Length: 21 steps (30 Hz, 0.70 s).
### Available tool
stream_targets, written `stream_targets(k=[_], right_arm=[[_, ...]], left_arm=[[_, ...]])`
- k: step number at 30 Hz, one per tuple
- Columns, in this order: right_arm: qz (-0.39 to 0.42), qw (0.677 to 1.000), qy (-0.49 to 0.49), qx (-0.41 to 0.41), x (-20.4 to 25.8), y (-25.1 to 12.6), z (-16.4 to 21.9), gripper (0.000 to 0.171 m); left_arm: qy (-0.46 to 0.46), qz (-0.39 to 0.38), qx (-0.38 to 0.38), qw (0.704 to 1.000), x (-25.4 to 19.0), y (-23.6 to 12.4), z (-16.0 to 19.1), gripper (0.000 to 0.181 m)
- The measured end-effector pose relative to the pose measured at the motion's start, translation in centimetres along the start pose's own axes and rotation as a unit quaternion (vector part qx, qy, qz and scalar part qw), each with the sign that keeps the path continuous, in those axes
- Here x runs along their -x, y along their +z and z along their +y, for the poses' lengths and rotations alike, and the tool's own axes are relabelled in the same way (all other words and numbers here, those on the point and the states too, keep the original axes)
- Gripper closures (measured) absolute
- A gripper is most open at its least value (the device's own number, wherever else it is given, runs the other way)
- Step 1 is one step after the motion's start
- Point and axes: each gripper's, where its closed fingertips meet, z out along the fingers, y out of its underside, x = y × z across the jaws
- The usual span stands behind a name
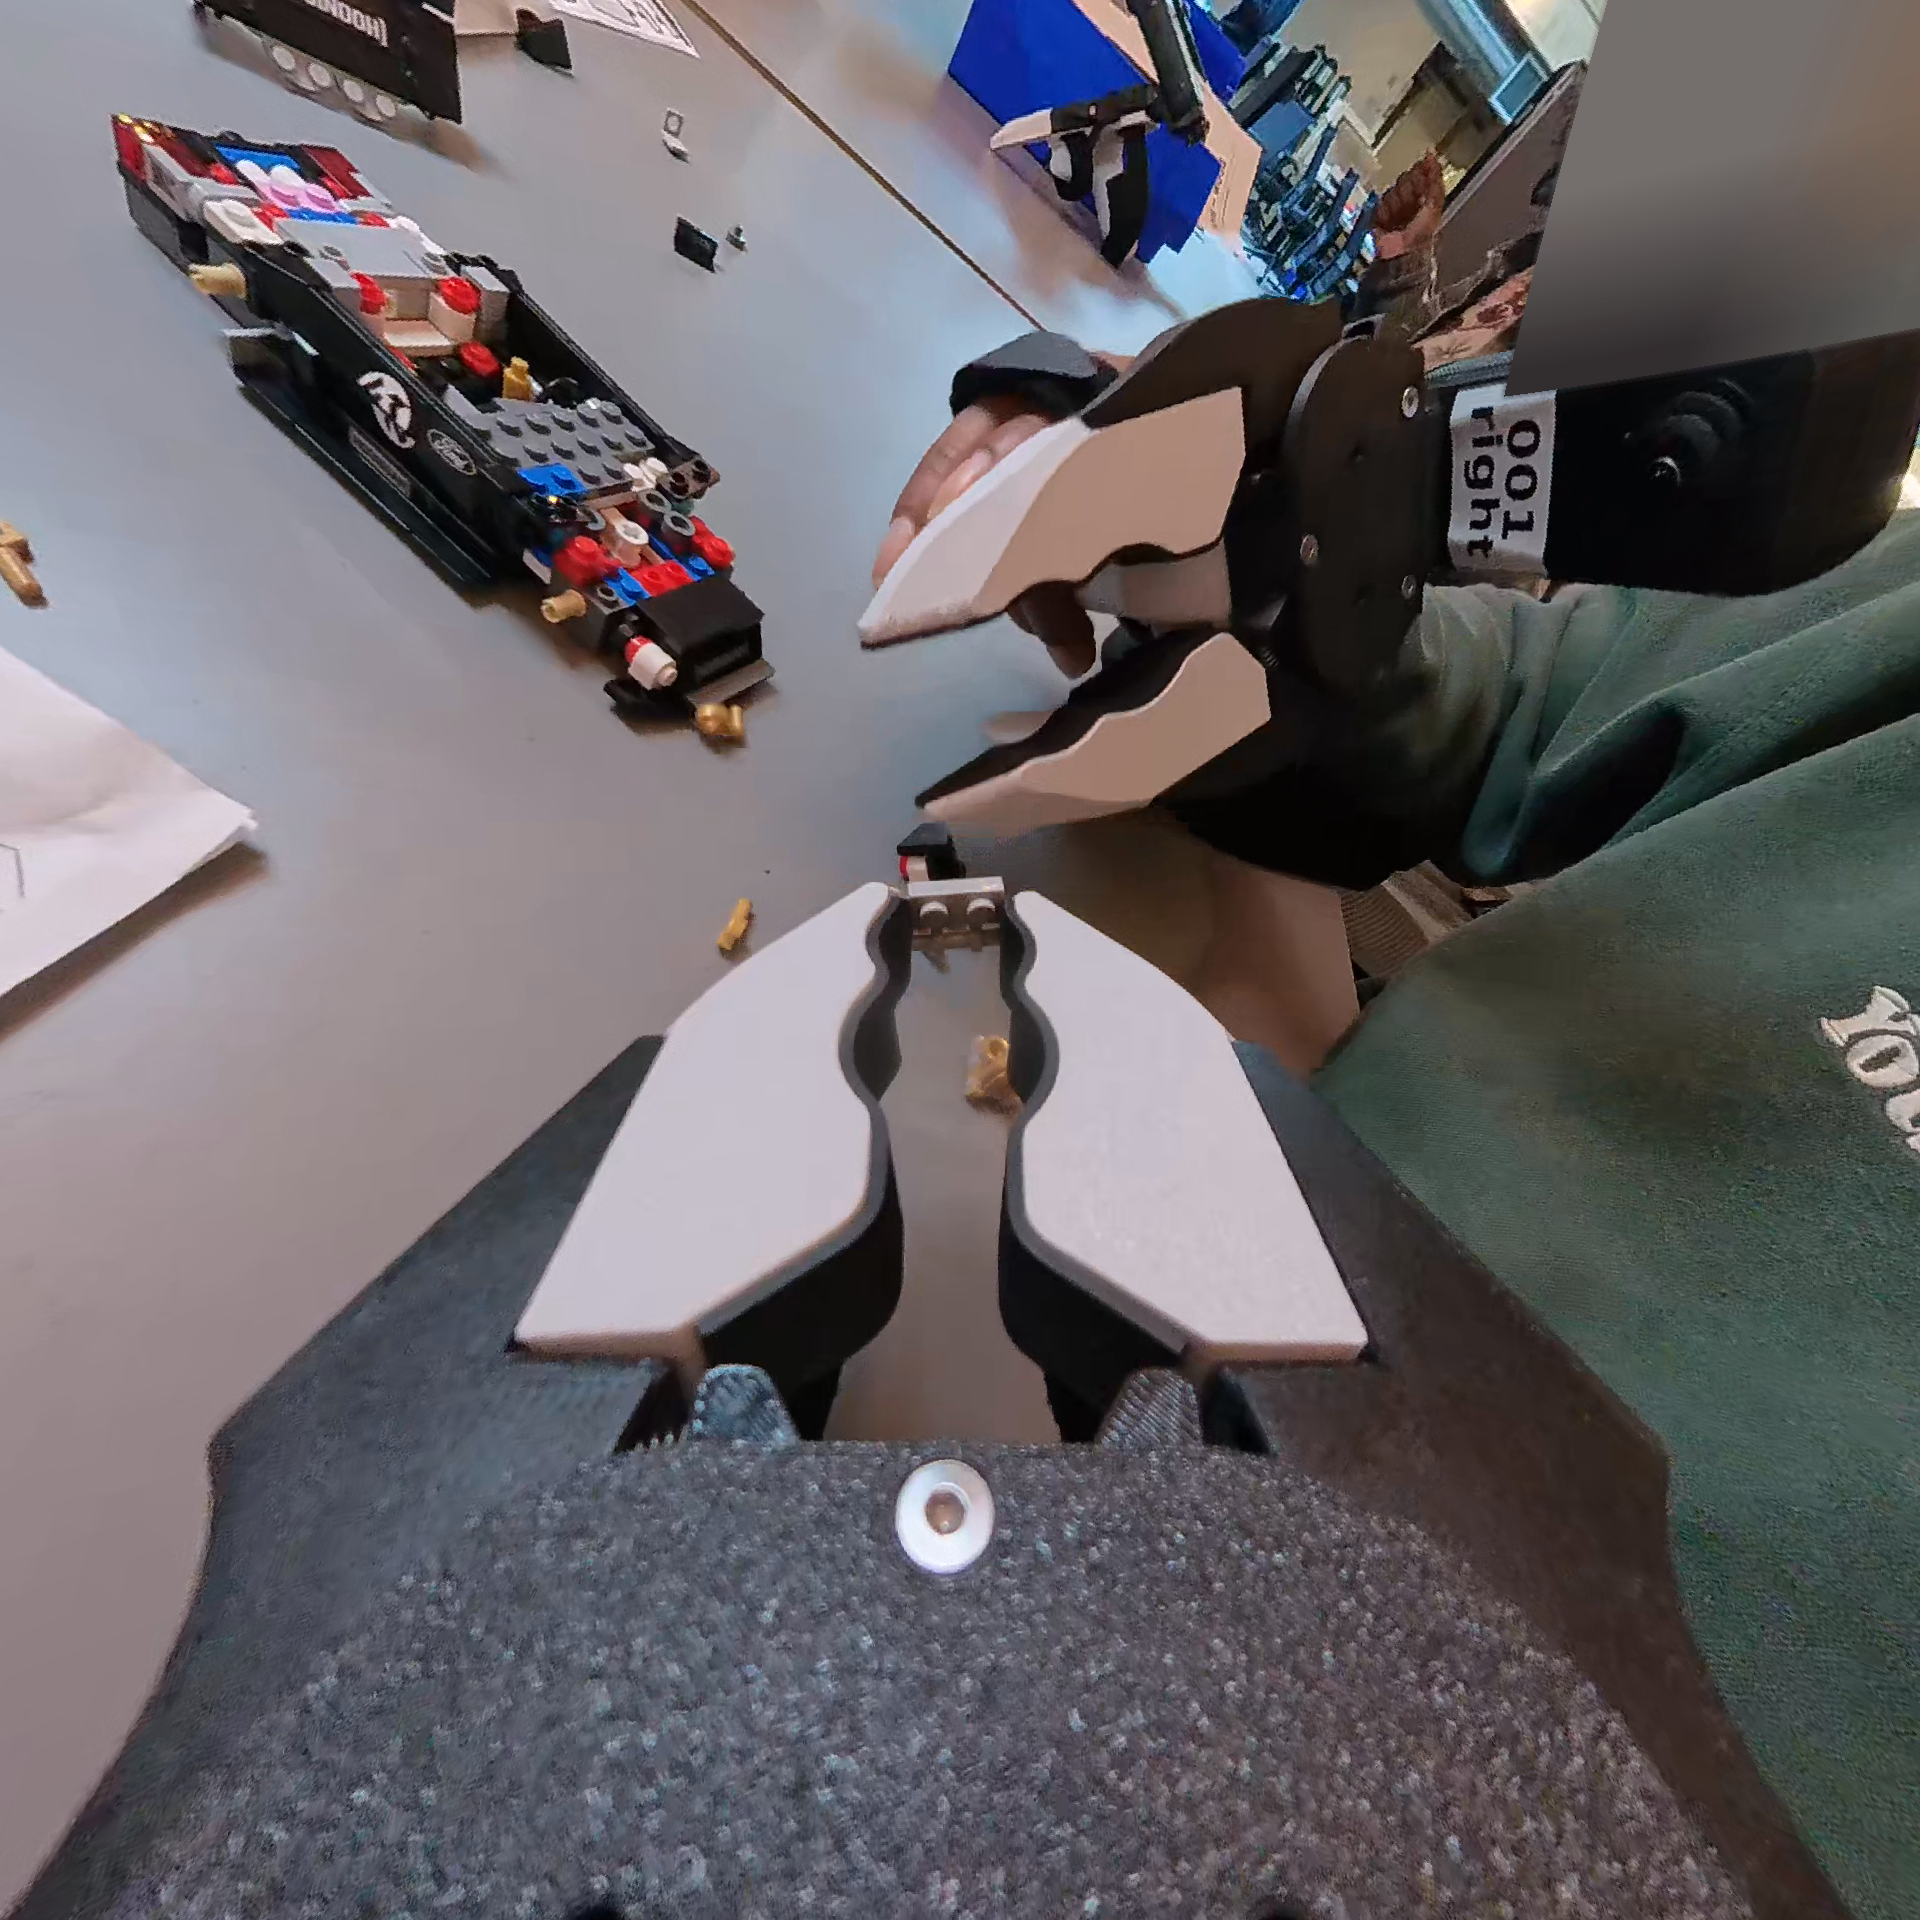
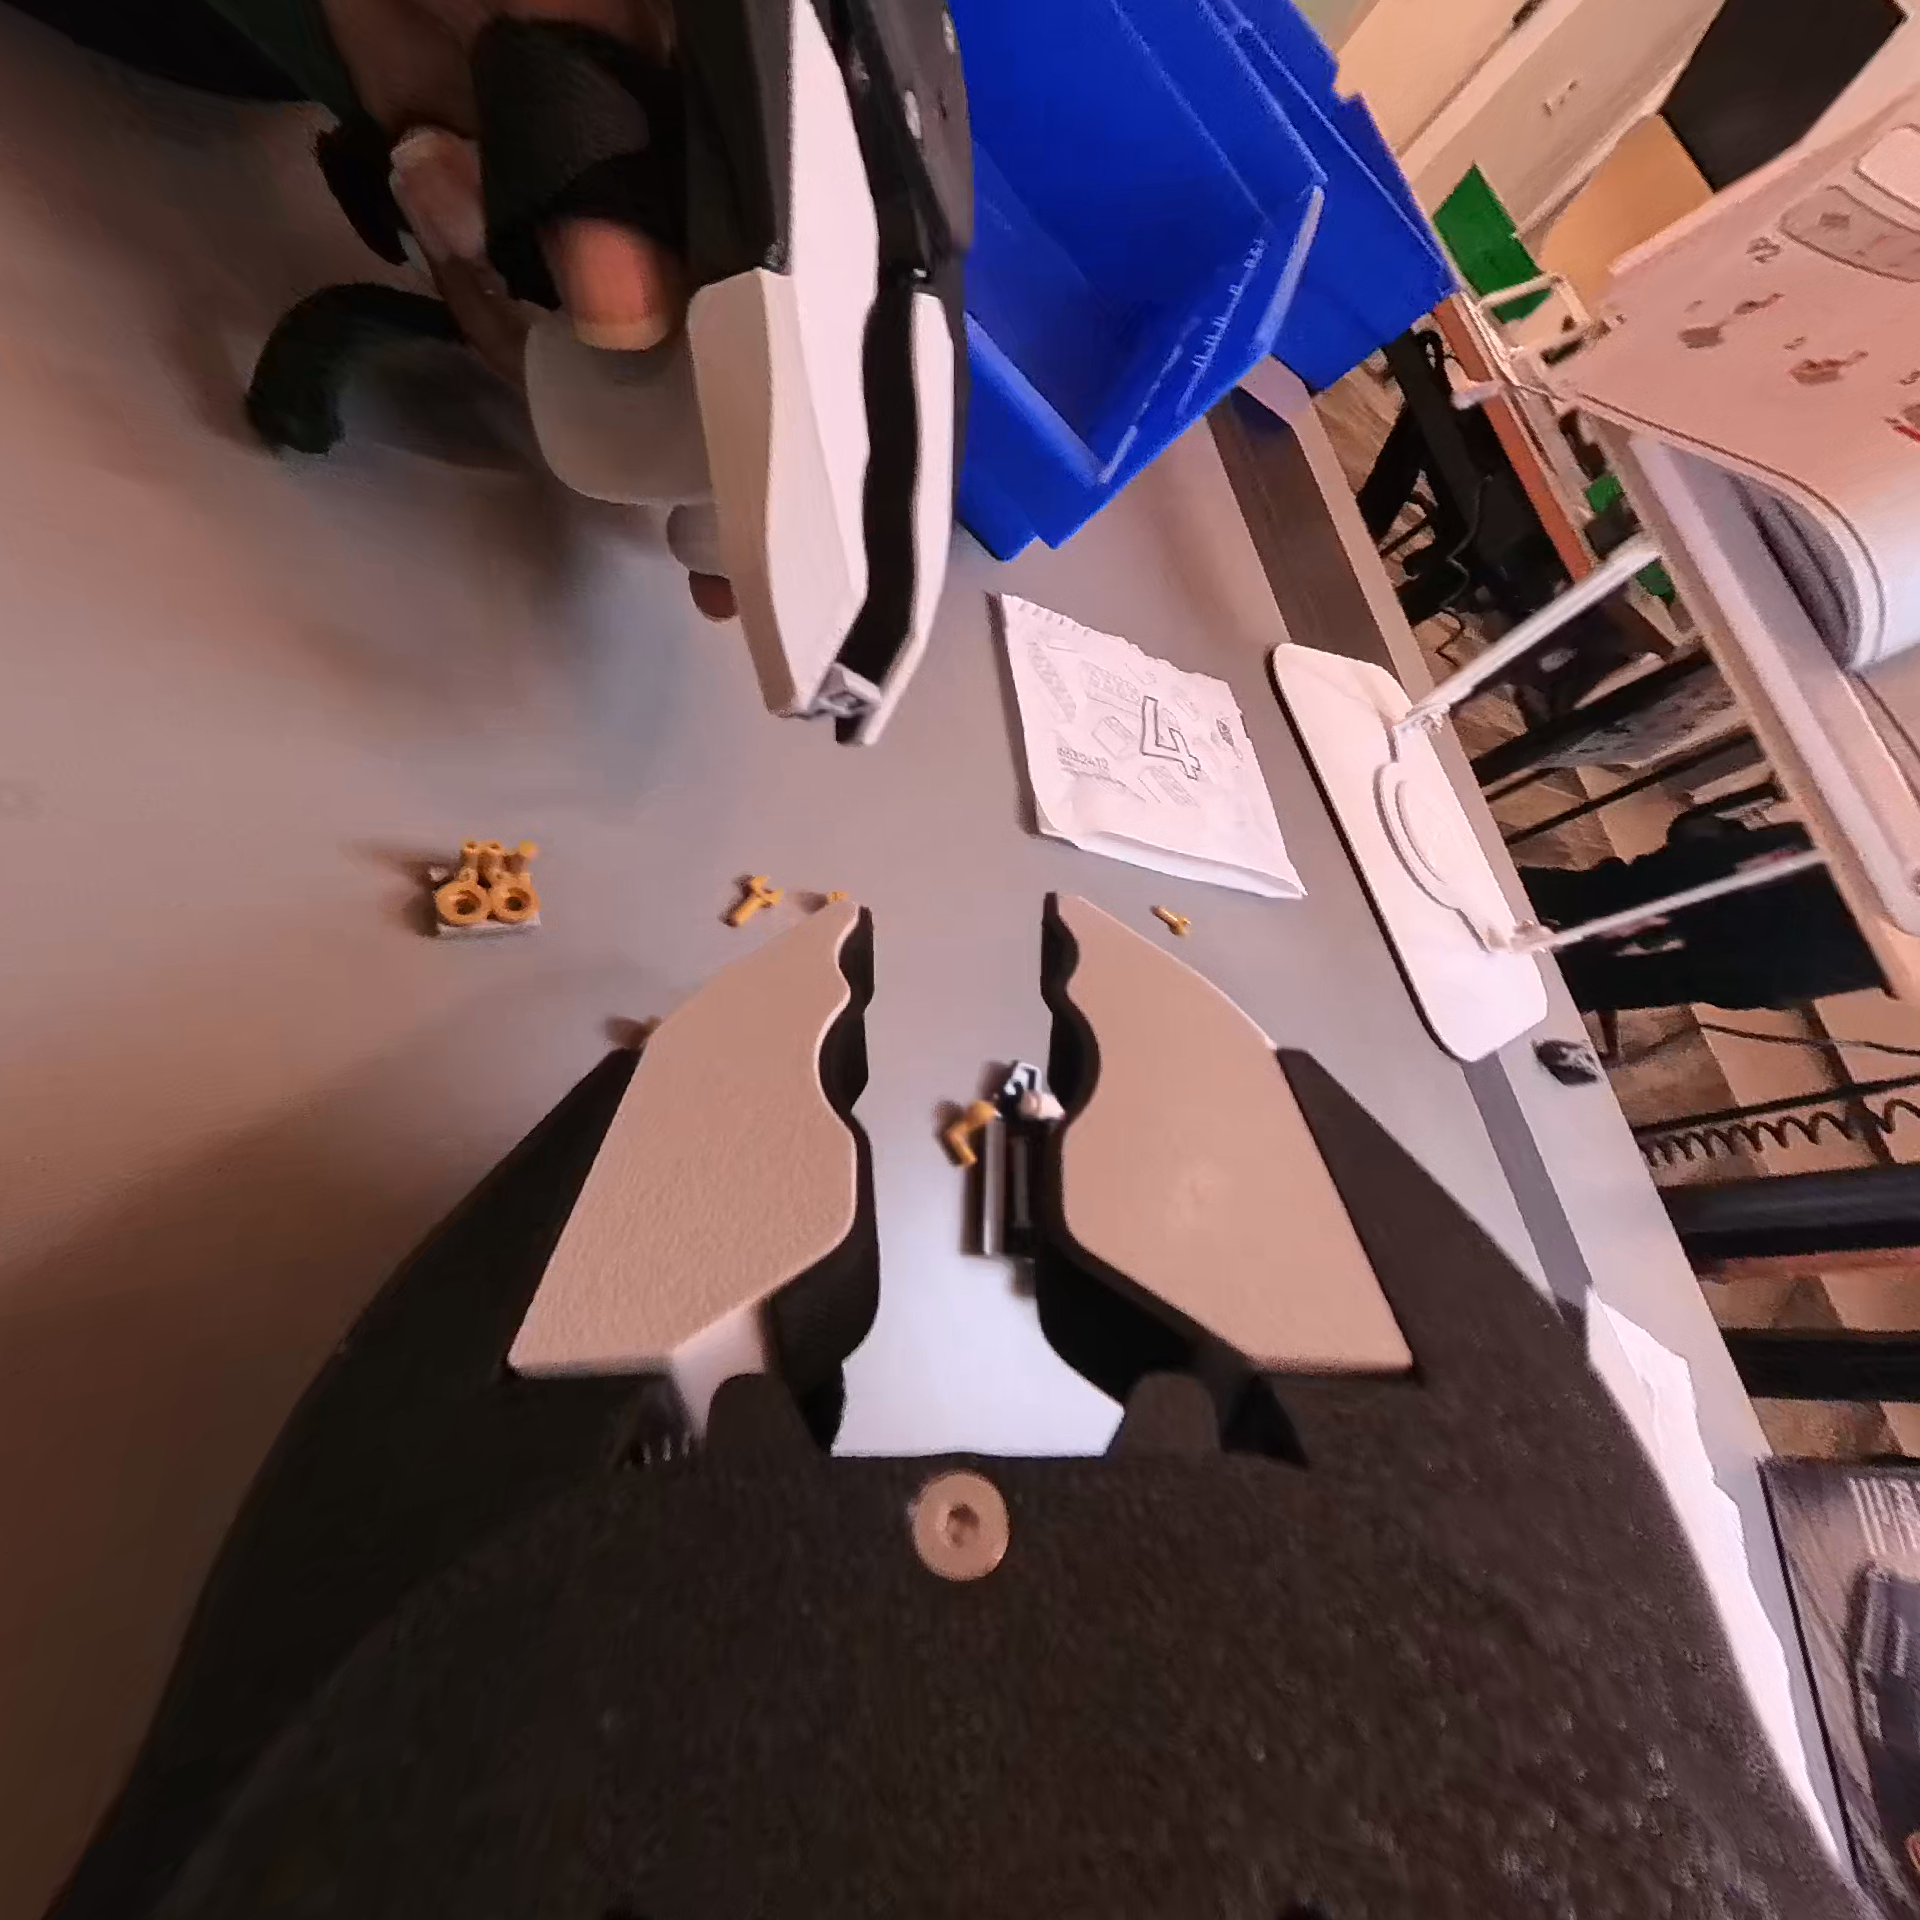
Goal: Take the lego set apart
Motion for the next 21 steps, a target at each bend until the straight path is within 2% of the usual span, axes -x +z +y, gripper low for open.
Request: stream_targets(k=[5, 10, 15, 21], right_arm=[[0.023, 0.999, 0.046, -0.012, -2.8, -1.6, 0.7, 0.14], [-0.052, 0.992, 0.085, -0.082, -0.9, -2.5, -1.9, 0.145], [-0.081, 0.99, 0.019, -0.113, 3.0, -1.6, -4.8, 0.145], [-0.055, 0.99, -0.01, -0.13, 3.3, -1.4, -5.6, 0.156]], left_arm=[[-0.007, 0.001, -0.009, 1.0, 0.3, -0.1, -0.2, 0.165], [-0.036, 0.077, -0.038, 0.996, -1.3, 0.2, -0.7, 0.165], [-0.053, 0.159, -0.044, 0.985, -3.5, 0.5, -0.9, 0.165], [-0.044, 0.165, -0.029, 0.985, -4.2, 0.7, -0.5, 0.165]])
